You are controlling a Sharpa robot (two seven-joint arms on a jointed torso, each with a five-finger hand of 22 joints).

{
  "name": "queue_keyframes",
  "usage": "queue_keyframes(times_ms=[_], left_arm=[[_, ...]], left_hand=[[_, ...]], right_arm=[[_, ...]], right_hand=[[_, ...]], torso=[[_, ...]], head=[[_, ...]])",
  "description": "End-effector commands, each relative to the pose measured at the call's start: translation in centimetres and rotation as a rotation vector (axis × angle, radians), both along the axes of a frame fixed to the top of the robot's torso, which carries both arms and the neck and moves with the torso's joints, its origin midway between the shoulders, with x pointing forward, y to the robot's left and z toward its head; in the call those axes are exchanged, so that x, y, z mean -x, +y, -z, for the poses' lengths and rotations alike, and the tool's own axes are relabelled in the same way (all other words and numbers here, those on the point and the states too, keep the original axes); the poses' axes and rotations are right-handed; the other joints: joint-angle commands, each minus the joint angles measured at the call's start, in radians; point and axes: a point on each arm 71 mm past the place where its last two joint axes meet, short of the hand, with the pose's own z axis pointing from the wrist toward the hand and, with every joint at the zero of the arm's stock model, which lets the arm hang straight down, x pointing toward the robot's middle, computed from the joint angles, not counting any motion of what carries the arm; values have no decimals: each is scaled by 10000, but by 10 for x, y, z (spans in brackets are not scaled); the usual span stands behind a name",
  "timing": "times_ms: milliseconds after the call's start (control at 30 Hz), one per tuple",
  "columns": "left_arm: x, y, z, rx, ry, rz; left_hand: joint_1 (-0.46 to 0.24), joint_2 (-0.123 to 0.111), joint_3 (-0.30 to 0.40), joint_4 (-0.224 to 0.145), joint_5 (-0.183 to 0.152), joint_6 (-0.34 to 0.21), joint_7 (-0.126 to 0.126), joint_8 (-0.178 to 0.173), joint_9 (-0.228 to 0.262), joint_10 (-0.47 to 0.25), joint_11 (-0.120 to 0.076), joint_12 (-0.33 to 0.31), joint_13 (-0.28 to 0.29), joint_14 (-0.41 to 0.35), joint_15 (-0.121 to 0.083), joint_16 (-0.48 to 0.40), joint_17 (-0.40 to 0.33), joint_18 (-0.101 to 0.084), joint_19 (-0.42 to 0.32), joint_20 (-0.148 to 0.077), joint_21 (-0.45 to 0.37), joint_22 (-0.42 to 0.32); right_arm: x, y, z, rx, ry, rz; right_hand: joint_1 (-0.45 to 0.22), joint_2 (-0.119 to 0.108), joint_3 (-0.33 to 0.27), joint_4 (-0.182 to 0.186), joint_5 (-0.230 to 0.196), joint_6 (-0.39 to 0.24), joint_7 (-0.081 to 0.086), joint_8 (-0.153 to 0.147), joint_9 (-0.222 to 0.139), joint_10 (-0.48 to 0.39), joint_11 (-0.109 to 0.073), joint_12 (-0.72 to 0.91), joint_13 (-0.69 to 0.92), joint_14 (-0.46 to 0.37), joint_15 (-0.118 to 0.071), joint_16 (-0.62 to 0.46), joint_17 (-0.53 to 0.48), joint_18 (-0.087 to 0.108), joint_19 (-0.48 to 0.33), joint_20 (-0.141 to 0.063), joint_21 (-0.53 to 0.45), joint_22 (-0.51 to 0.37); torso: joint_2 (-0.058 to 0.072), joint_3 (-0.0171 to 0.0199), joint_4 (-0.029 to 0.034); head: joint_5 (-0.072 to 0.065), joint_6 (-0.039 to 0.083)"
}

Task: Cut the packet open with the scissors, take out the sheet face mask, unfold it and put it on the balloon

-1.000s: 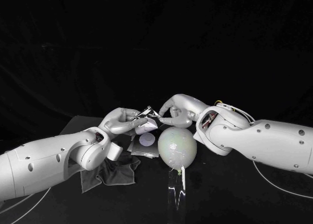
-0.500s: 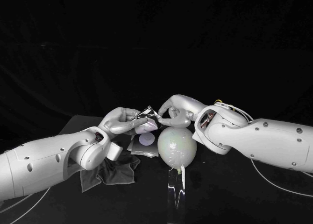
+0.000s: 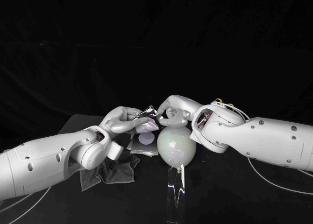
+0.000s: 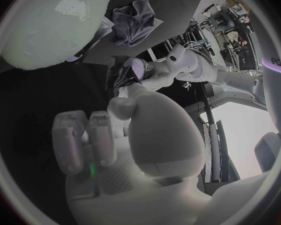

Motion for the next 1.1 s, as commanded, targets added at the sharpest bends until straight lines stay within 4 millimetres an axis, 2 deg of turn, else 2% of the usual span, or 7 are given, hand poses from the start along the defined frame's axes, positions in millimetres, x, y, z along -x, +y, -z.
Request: queue_keyframes(times_ms=[33,167,433,633,767,1000,1100], left_arm=[[-1,-5,-7,190,-325,211],[-3,-4,-7,164,-369,153],[-4,-3,-8,132,-408,112],[-4,-5,-9,129,-504,24],[-4,-7,-10,113,-583,-23],[-6,-8,-10,-26,-781,-241],[-7,-8,-10,-85,-840,-368]], left_hand=[[3,66,-4,-31,35,41,-9,23,746,75,-10,-30,12,-63,1,59,8,138,-99,-4,31,9],[3,66,-4,-31,35,41,-9,23,746,75,-10,-30,12,-63,1,59,8,138,-99,-4,31,9],[5,84,-17,-61,36,38,-5,1,745,70,-5,-62,9,-96,6,73,22,120,-158,-6,82,50],[13,71,-23,-166,36,-78,70,-139,700,-98,73,-234,-9,-290,72,55,37,58,-374,-9,218,168],[21,-447,-304,-493,33,-353,316,-382,595,-715,300,-415,-38,-649,241,-26,29,-78,-753,58,218,216],[-793,-1690,-888,-351,68,-1220,732,-1145,206,-2003,779,-405,-30,-1890,697,-353,-53,-429,-1947,470,-645,-236],[-965,-1848,-1216,-268,47,-1435,865,-1350,96,-2425,937,-376,-15,-2419,865,-475,-104,-561,-2295,496,-969,-428]], right_arm=[[4,5,4,104,310,-381],[4,5,4,-10,332,-333],[1,-3,2,-969,519,121],[-1,-7,1,-1885,1004,568],[-3,-8,2,-2201,1340,863],[-7,-13,4,-2311,1663,1371],[-9,-14,5,-2307,1716,1503]], right_hand=[[-46,26,62,-17,-47,111,-4,62,30,1426,-419,4362,8918,1064,-107,35,2633,-139,1085,-59,36,2627],[-37,30,102,-54,-47,216,-78,145,83,1426,-481,4362,8918,1064,-157,35,2633,-139,1085,-99,36,2627],[419,651,950,-456,-46,490,-328,566,378,1426,-720,4362,8918,1064,-382,35,2633,-139,1085,-303,36,2627],[121,500,1667,-763,-47,425,-377,1004,735,1426,-782,4362,8918,1064,-448,35,2633,-139,1085,-397,36,2627],[-157,397,2065,-941,-49,322,-399,1231,923,1426,-801,4362,8918,1064,-470,35,2633,-139,1085,-421,36,2627],[-518,283,2555,-1196,-50,198,-418,1516,1145,1426,-820,4362,8918,1064,-487,35,2633,-139,1085,-440,36,2627],[-671,239,2747,-1305,-51,144,-423,1625,1227,1426,-826,4362,8918,1064,-494,35,2633,-139,1085,-446,36,2627]], torso=[[2,1,-7],[-1,-1,-12],[-12,5,-13],[-4,13,-14],[-7,6,-15],[-14,8,-13],[-11,10,-16]], head=[[15,-21],[3,-30],[11,-35],[11,-34],[-8,-33],[-46,-5],[-66,9]])
